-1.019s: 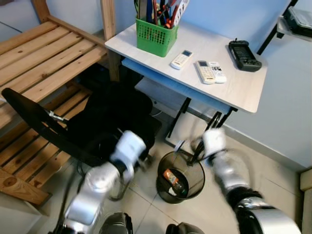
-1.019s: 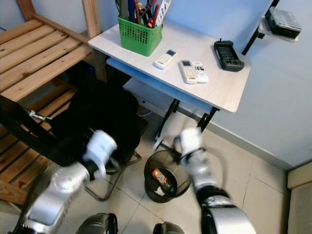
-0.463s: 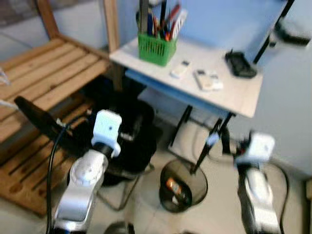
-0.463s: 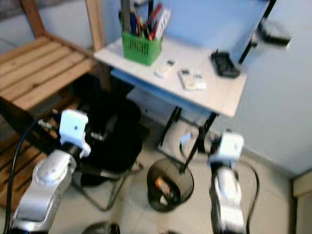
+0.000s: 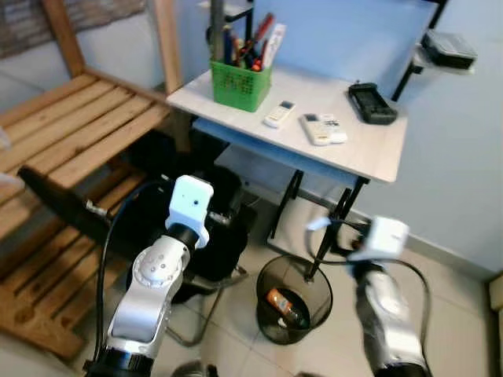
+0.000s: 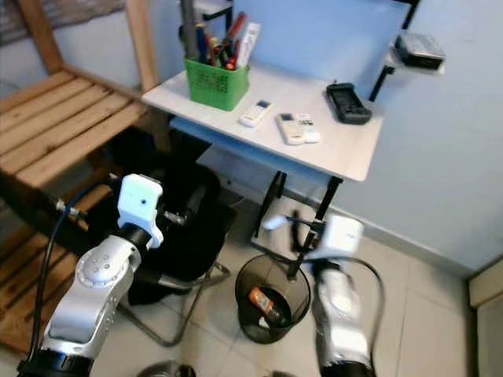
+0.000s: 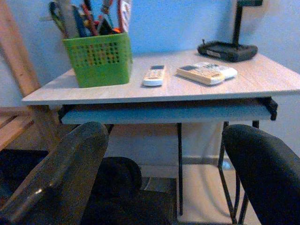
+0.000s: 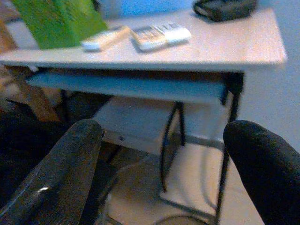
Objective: Clean up the room
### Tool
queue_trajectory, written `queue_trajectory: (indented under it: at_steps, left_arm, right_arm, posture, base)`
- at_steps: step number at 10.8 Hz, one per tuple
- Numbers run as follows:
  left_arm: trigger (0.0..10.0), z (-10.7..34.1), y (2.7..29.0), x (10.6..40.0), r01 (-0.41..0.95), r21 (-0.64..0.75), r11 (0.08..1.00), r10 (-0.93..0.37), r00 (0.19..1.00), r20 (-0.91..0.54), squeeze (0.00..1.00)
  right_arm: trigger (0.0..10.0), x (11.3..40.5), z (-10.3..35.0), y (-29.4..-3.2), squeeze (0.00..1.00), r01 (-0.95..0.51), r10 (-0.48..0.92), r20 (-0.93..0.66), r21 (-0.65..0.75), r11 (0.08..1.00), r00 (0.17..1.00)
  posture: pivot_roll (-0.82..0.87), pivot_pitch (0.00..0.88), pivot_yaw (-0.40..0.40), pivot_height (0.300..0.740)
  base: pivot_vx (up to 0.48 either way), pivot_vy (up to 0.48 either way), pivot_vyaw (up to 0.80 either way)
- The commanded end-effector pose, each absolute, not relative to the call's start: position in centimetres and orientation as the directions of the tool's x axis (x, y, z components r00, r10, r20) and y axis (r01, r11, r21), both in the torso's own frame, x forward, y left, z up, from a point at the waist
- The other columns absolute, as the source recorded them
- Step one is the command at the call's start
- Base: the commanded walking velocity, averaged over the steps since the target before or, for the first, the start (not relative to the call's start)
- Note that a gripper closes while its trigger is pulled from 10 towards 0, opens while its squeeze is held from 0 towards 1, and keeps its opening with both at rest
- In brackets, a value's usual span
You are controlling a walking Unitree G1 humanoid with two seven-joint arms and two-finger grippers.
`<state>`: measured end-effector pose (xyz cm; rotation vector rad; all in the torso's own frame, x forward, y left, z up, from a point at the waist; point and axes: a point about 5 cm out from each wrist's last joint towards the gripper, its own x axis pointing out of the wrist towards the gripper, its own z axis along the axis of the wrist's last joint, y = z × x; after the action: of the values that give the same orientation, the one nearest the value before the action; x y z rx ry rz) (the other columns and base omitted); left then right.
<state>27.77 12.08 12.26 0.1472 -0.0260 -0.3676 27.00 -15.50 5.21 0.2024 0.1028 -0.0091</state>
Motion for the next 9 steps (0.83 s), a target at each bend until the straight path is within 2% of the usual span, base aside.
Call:
queue_trajectory:
  at_steps: [1, 2, 4, 5, 6, 7, 9]
  left_arm:
    - [10.0, 12.7, 11.1, 28.1, 0.391, 0.17, 0.905, -0.399, 0.917, 0.014, 0.0]
    - [10.0, 12.5, 11.0, 28.2, 0.4, 0.164, 0.902, -0.406, 0.914, 0.004, 0.0]
    - [10.0, 11.4, 11.0, 28.1, 0.395, 0.113, 0.912, -0.392, 0.919, -0.052, 0.0]
    - [10.0, 10.5, 11.9, 28.1, 0.354, 0.051, 0.934, -0.349, 0.933, -0.089, 0.0]
    - [10.0, 9.4, 13.9, 27.9, 0.241, -0.011, 0.97, -0.241, 0.963, -0.117, 0.0]
    - [10.0, 8.9, 16.0, 27.3, 0.133, -0.002, 0.991, -0.132, 0.984, -0.118, 0.0]
    - [10.0, 8.6, 16.4, 26.4, 0.115, 0.01, 0.993, -0.113, 0.985, -0.129, 0.0]
  right_arm:
    - [10.0, 27.2, 5.4, -15.6, 0.0, 0.009, 0.007, -0.098, 0.163, 0.987, 0.995]
    - [10.0, 27.3, 5.4, -15.6, 0.0, -0.004, 0.017, -0.091, 0.146, 0.989, 0.996]
    - [10.0, 27.4, 5.4, -15.4, 0.0, -0.02, 0.033, -0.099, 0.134, 0.991, 0.995]
    - [10.0, 27.5, 5.7, -15.5, 0.0, -0.01, 0.023, -0.084, 0.144, 0.99, 0.996]
    - [10.0, 27.5, 6.1, -16.1, 0.0, 0.032, -0.022, -0.062, 0.175, 0.984, 0.998]
    - [10.0, 27.0, 6.0, -17.2, 0.0, 0.08, -0.07, -0.065, 0.173, 0.982, 0.995]
    - [10.0, 26.0, 5.2, -18.6, 0.0, 0.138, -0.126, -0.087, 0.152, 0.979, 0.988]
  posture:
    - [0.02, 0.0, -0.007, 0.731]
    - [0.02, 0.0, -0.007, 0.731]
    - [0.02, 0.0, -0.01, 0.731]
    - [0.02, 0.0, -0.011, 0.731]
    - [0.02, 0.0, -0.009, 0.731]
    - [0.02, 0.0, -0.005, 0.731]
    - [0.03, 0.0, -0.006, 0.731]
  base:
    - [0.368, -0.304, 0.0]
    - [0.368, -0.304, 0.0]
    - [0.0, 0.0, -0.63]
    - [0.0, 0.0, -0.63]
    - [0.0, 0.0, -0.63]
    - [0.0, 0.0, -0.63]
    - [0.0, 0.0, -0.63]
